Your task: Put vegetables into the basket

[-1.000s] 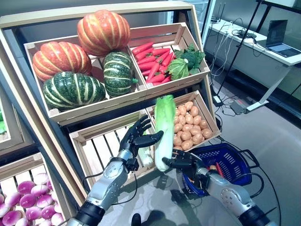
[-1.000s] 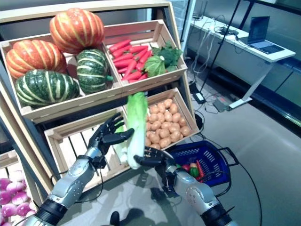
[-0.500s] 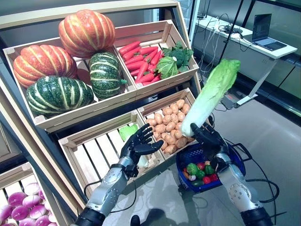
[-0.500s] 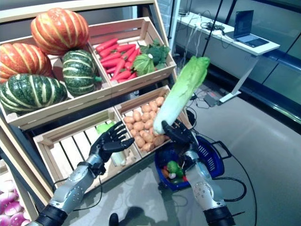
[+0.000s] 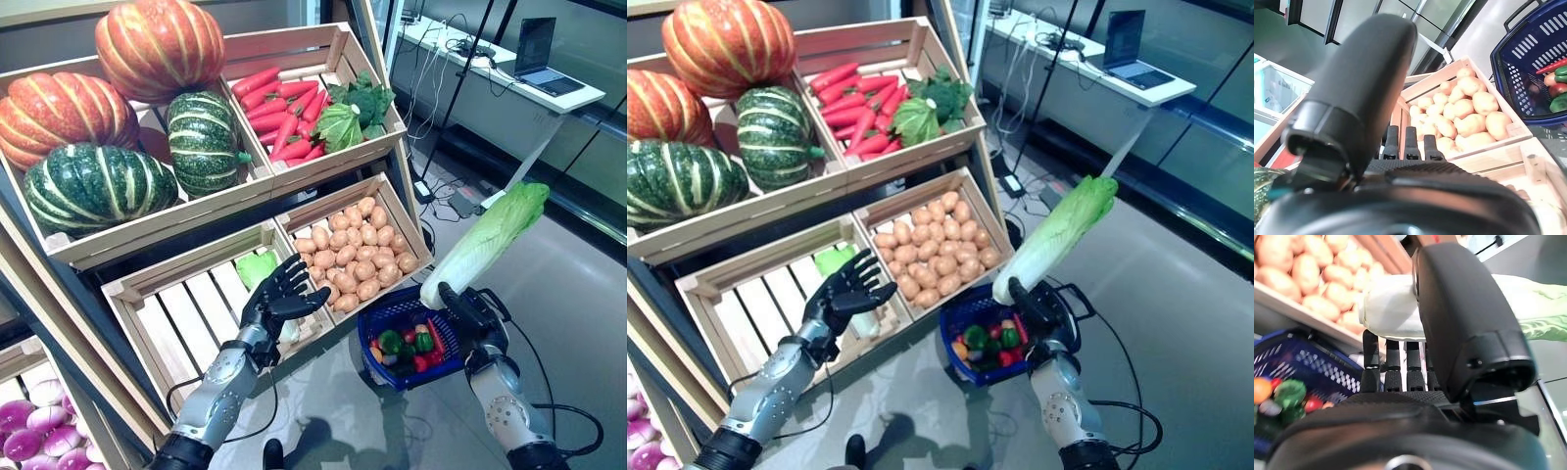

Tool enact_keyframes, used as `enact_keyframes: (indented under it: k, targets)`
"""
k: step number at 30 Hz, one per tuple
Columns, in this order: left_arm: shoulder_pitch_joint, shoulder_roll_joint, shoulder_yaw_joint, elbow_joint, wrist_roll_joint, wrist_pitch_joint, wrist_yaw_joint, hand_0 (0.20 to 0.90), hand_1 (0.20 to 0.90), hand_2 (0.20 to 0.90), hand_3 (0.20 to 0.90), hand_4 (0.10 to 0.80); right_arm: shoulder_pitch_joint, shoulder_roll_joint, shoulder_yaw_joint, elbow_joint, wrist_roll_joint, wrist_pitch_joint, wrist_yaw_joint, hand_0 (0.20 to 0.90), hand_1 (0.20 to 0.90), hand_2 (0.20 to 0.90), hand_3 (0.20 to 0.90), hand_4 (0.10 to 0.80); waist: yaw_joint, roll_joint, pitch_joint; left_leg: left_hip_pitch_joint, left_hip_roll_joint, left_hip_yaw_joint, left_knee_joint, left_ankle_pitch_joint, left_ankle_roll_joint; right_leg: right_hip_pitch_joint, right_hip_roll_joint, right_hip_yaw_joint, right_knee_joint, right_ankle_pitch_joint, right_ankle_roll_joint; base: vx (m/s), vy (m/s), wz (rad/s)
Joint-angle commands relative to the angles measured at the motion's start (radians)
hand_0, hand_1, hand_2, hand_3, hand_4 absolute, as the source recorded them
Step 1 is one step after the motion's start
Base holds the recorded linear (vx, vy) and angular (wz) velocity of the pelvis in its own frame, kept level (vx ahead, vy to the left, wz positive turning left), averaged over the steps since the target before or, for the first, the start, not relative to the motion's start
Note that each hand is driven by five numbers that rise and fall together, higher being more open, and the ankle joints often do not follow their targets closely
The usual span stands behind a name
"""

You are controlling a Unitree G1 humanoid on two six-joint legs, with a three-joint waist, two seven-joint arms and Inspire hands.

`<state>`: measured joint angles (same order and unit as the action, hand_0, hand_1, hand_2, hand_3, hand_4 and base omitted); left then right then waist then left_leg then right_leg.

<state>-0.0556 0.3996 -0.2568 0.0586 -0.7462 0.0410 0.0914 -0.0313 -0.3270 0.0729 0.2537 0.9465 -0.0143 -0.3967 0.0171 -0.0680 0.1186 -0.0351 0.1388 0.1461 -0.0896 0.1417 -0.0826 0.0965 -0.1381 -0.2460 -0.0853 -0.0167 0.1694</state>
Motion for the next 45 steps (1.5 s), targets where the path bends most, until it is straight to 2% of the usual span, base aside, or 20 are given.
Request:
enact_keyframes:
  k: [1,4,6,8,10,15,21,24,27,32,39,44,45]
  targets:
    - [-0.114,0.020,0.044,-0.125,-0.054,-0.101,-0.068,0.900,0.900,0.900,0.900,0.800,-0.140,-0.048,-0.108,-0.033,-0.063,-0.188,-0.038,0.300,0.300,0.300,0.300,0.400,0.022,0.019,0.039,0.023,0.030,-0.039,0.010,-0.093,0.007,-0.125,-0.008,0.025,0.098,0.050,-0.055,-0.171,-0.051,0.00]
    - [-0.159,0.033,0.042,-0.145,-0.072,-0.137,-0.099,0.900,0.900,0.900,0.900,0.800,-0.212,-0.080,-0.116,0.024,-0.042,-0.222,-0.032,0.300,0.300,0.300,0.300,0.400,0.032,0.022,0.109,-0.049,0.022,-0.060,0.054,-0.091,0.008,-0.185,0.003,0.030,0.143,0.038,-0.068,-0.246,-0.075,-0.03]
    - [-0.172,0.036,0.042,-0.157,-0.078,-0.140,-0.099,0.900,0.900,0.900,0.900,0.800,-0.235,-0.089,-0.116,0.035,-0.031,-0.229,-0.028,0.300,0.300,0.300,0.300,0.400,0.033,0.022,0.126,-0.077,0.020,-0.066,0.077,-0.094,0.007,-0.204,0.007,0.031,0.159,0.033,-0.072,-0.142,-0.056,0.00]
    - [-0.208,0.047,0.032,-0.180,-0.087,-0.160,-0.124,0.900,0.900,0.900,0.900,0.800,-0.295,-0.116,-0.125,0.068,0.001,-0.258,0.001,0.300,0.300,0.300,0.300,0.400,0.040,0.025,0.188,-0.172,0.014,-0.090,0.164,-0.095,-0.003,-0.263,0.013,0.030,0.216,0.023,-0.084,-0.198,-0.109,0.07]
    - [-0.216,0.054,0.029,-0.188,-0.096,-0.171,-0.140,0.900,0.900,0.900,0.900,0.800,-0.316,-0.128,-0.128,0.076,0.014,-0.268,0.013,0.300,0.300,0.300,0.300,0.400,0.044,0.027,0.210,-0.221,0.009,-0.100,0.213,-0.102,-0.006,-0.295,0.012,0.028,0.249,0.014,-0.089,-0.129,-0.072,0.11]
    - [-0.256,0.068,0.015,-0.199,-0.118,-0.203,-0.188,0.900,0.900,0.900,0.900,0.800,-0.393,-0.165,-0.140,0.151,0.122,-0.299,0.098,0.300,0.300,0.300,0.300,0.400,0.057,0.039,0.283,-0.394,0.003,-0.134,0.375,-0.127,-0.025,-0.410,-0.014,0.012,0.359,-0.015,-0.102,-0.124,-0.061,0.10]
    - [-0.304,0.066,0.006,-0.186,-0.136,-0.261,-0.228,0.900,0.900,0.900,0.900,0.800,-0.492,-0.189,-0.146,0.253,0.227,-0.326,0.192,0.300,0.300,0.300,0.300,0.400,0.069,0.068,0.356,-0.540,-0.014,-0.151,0.511,-0.164,-0.024,-0.541,-0.047,0.007,0.488,-0.058,-0.115,-0.071,-0.018,0.07]
    - [-0.344,0.068,-0.007,-0.184,-0.132,-0.283,-0.243,0.900,0.900,0.900,0.900,0.800,-0.570,-0.206,-0.143,0.306,0.285,-0.329,0.264,0.300,0.300,0.300,0.300,0.400,0.076,0.083,0.390,-0.619,-0.031,-0.149,0.578,-0.184,-0.010,-0.646,-0.069,0.016,0.586,-0.078,-0.117,-0.098,-0.010,0.13]
    - [-0.365,0.070,-0.011,-0.183,-0.134,-0.285,-0.248,0.900,0.900,0.900,0.900,0.800,-0.614,-0.207,-0.148,0.323,0.337,-0.326,0.293,0.300,0.300,0.300,0.300,0.400,0.081,0.088,0.401,-0.674,-0.039,-0.152,0.627,-0.201,0.006,-0.722,-0.086,0.032,0.665,-0.096,-0.117,-0.024,-0.007,0.07]
    - [-0.386,0.072,-0.017,-0.178,-0.146,-0.289,-0.254,0.900,0.900,0.900,0.900,0.800,-0.658,-0.214,-0.168,0.355,0.373,-0.331,0.279,0.300,0.300,0.300,0.300,0.400,0.085,0.095,0.401,-0.750,-0.047,-0.153,0.681,-0.219,0.017,-0.819,-0.104,0.054,0.747,-0.109,-0.110,0.000,0.000,0.00]
    - [-0.418,0.080,-0.030,-0.175,-0.152,-0.283,-0.262,0.900,0.900,0.900,0.900,0.800,-0.727,-0.233,-0.204,0.407,0.370,-0.425,0.172,0.300,0.300,0.300,0.300,0.400,0.089,0.119,0.401,-0.874,-0.063,-0.159,0.755,-0.230,0.031,-0.958,-0.115,0.068,0.846,-0.110,-0.109,-0.009,-0.017,0.01]
    - [-0.441,0.082,-0.047,-0.172,-0.157,-0.270,-0.254,0.900,0.900,0.900,0.900,0.800,-0.774,-0.243,-0.176,0.455,0.349,-0.360,0.134,0.300,0.300,0.300,0.300,0.400,0.093,0.133,0.401,-0.950,-0.072,-0.167,0.802,-0.231,0.035,-1.040,-0.124,0.078,0.902,-0.106,-0.109,0.011,-0.012,0.06]
    - [-0.441,0.084,-0.049,-0.172,-0.154,-0.270,-0.251,0.900,0.900,0.900,0.900,0.800,-0.780,-0.248,-0.163,0.468,0.345,-0.326,0.141,0.300,0.300,0.300,0.300,0.400,0.093,0.135,0.401,-0.950,-0.073,-0.169,0.817,-0.258,0.033,-1.041,-0.124,0.087,0.918,-0.128,-0.102,-0.004,0.003,0.05]
